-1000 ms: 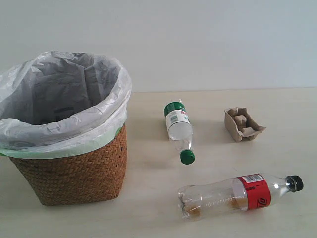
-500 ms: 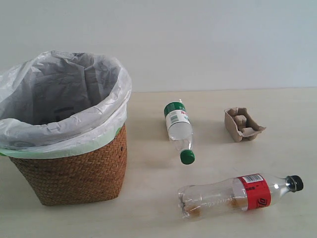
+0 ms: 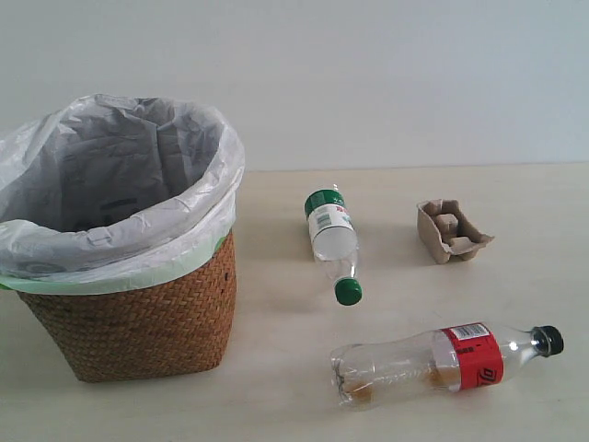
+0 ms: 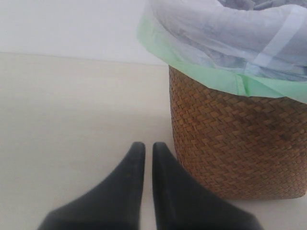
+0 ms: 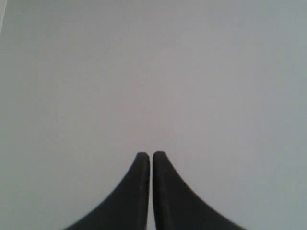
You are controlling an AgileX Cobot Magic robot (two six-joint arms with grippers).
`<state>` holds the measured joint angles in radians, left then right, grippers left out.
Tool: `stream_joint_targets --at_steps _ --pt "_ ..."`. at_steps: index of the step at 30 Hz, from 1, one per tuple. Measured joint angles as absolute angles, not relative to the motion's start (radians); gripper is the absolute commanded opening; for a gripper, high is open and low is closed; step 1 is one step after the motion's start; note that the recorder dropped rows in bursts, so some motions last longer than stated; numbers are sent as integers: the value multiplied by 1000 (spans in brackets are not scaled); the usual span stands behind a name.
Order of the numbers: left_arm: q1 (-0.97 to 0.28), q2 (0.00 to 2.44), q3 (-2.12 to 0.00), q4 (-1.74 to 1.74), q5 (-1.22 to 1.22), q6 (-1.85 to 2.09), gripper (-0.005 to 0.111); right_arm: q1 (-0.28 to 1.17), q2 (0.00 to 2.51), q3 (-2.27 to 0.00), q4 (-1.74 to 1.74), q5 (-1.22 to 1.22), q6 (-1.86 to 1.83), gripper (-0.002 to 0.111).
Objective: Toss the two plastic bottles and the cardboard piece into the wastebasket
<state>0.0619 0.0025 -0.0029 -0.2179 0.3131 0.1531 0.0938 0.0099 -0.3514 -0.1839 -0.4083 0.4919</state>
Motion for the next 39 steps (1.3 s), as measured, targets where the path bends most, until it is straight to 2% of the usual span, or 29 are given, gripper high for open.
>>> stream_joint_targets --at_steps 4,7,9,12,14,17,19,31,39 --pt "62 2 -3 -218 313 153 6 94 87 -483 -188 -192 492 2" --pt "62 2 -3 -218 313 153 6 94 149 -530 -203 -133 492 12" --pt "62 2 -3 -218 313 153 6 94 193 -557 -203 -111 492 26" --pt "62 2 -3 -218 313 153 6 94 281 -599 -205 -76 509 59" --pt "62 2 -3 -218 313 153 6 94 338 -627 -205 -46 516 77" --pt "62 2 -3 -218 313 153 6 94 430 -654 -205 0 520 93" --pt "62 2 -3 -218 313 153 6 94 484 -659 -207 23 505 95" --pt "62 2 -3 -218 313 153 6 97 636 -677 -123 169 443 94" --pt "62 2 -3 -218 313 153 6 242 929 -858 22 437 262 94"
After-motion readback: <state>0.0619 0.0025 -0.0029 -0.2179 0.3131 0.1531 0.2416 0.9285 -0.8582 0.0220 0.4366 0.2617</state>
